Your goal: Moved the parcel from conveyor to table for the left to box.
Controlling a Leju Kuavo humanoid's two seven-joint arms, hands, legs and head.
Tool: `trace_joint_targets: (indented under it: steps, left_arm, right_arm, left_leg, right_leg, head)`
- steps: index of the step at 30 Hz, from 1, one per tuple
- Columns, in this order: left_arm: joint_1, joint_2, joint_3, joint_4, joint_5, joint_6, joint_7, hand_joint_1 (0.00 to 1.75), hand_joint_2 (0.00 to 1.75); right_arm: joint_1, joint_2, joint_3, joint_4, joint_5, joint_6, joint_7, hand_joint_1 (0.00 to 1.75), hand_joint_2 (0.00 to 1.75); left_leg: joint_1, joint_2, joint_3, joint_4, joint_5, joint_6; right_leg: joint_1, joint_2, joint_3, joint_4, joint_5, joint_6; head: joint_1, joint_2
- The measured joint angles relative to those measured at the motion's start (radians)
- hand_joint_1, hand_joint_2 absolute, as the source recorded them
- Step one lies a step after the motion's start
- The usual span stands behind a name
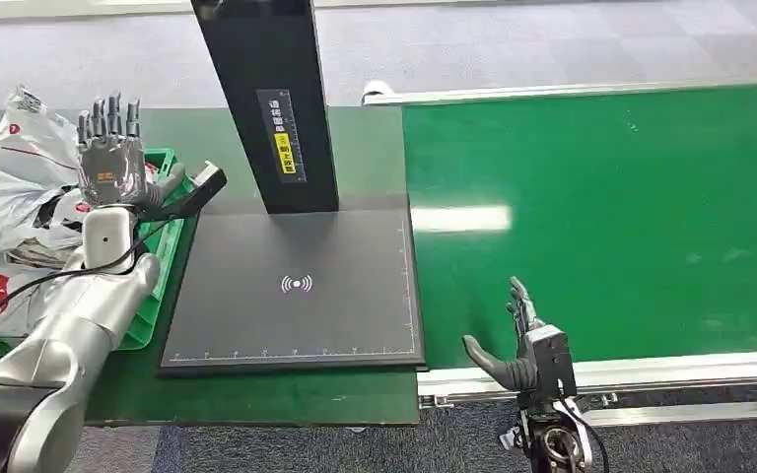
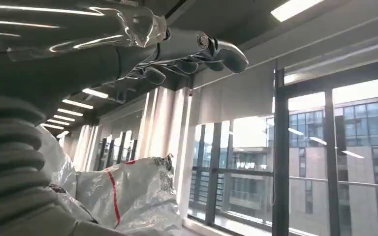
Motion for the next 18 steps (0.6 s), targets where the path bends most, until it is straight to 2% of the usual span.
trace_joint_targets:
  steps: [2, 3, 4, 6, 9, 12, 15, 18]
  left_arm:
    - [0.0, 0.001, -0.008, -0.002, 0.0, 0.0, 0.0, 0.0, 0.0]
    - [0.0, 0.001, -0.009, -0.002, 0.0, 0.0, 0.002, 0.0, 1.75]
    - [0.004, 0.003, -0.018, -0.013, 0.004, 0.0, -0.002, 0.0, 1.75]
    - [0.028, 0.004, -0.017, -0.076, 0.088, 0.001, -0.107, 0.0, 1.75]
    - [0.066, -0.039, 0.048, -0.147, 0.474, -0.008, -0.511, 0.0, 1.75]
    - [0.168, -0.095, 0.075, -0.291, 0.821, -0.133, -0.734, 0.0, 1.75]
    - [0.292, -0.151, 0.074, -0.448, 1.101, -0.37, -0.847, 0.0, 1.75]
    - [0.417, -0.196, 0.067, -0.57, 1.291, -0.584, -0.883, 0.0, 1.75]
  right_arm:
    - [0.0, 0.0, 0.0, 0.0, 0.0, 0.0, 0.0, 0.0, 1.75]
    - [0.001, 0.0, 0.0, 0.0, 0.0, 0.0, 0.0, 0.0, 1.75]
    - [0.001, -0.001, 0.0, 0.0, -0.003, -0.004, -0.002, 0.0, 1.75]
    - [0.007, -0.002, -0.001, -0.002, -0.015, -0.021, -0.013, 0.0, 1.75]
    - [0.027, -0.006, -0.006, -0.025, -0.045, -0.032, -0.042, 0.0, 1.75]
    - [0.045, -0.01, -0.014, -0.059, -0.067, -0.027, -0.084, 0.0, 1.75]
    - [0.045, -0.01, -0.02, -0.103, -0.088, -0.007, -0.147, 0.0, 1.75]
    - [0.045, -0.011, -0.021, -0.161, -0.099, 0.023, -0.165, 0.0, 1.75]
  left_leg:
    - [0.0, 0.0, 0.0, 0.0, 0.0, 0.0]
    - [0.0, 0.0, 0.0, 0.0, 0.0, 0.0]
    - [0.0, 0.0, 0.0, 0.0, 0.0, 0.0]
    - [0.0, 0.0, 0.0, 0.0, 0.0, 0.0]
    - [0.0, -0.001, 0.0, 0.0, 0.0, 0.0]
    - [-0.001, 0.0, 0.0, 0.0, -0.001, 0.0]
    - [-0.002, 0.0, 0.0, 0.0, -0.002, 0.001]
    - [-0.002, 0.0, 0.0, 0.0, -0.002, 0.001]
  right_leg:
    - [0.0, 0.0, 0.0, 0.0, 0.0, 0.0]
    - [0.0, 0.0, 0.0, 0.0, 0.0, 0.0]
    - [0.0, 0.0, 0.0, 0.0, 0.0, 0.0]
    - [0.0, 0.0, -0.001, 0.0, 0.0, 0.0]
    - [-0.001, 0.0, 0.0, 0.0, 0.0, 0.0]
    - [-0.001, 0.0, 0.0, -0.001, 0.0, 0.001]
    - [-0.002, 0.0, 0.0, -0.001, -0.001, 0.001]
    - [-0.002, 0.0, 0.0, -0.001, -0.001, 0.001]
  head:
    - [0.0, 0.0]
    - [-0.001, 0.0]
    - [0.0, 0.0]
    - [0.0, 0.0]
    - [0.0, 0.0]
    - [0.0, 0.0]
    - [-0.001, 0.0]
    - [0.0, 0.0]
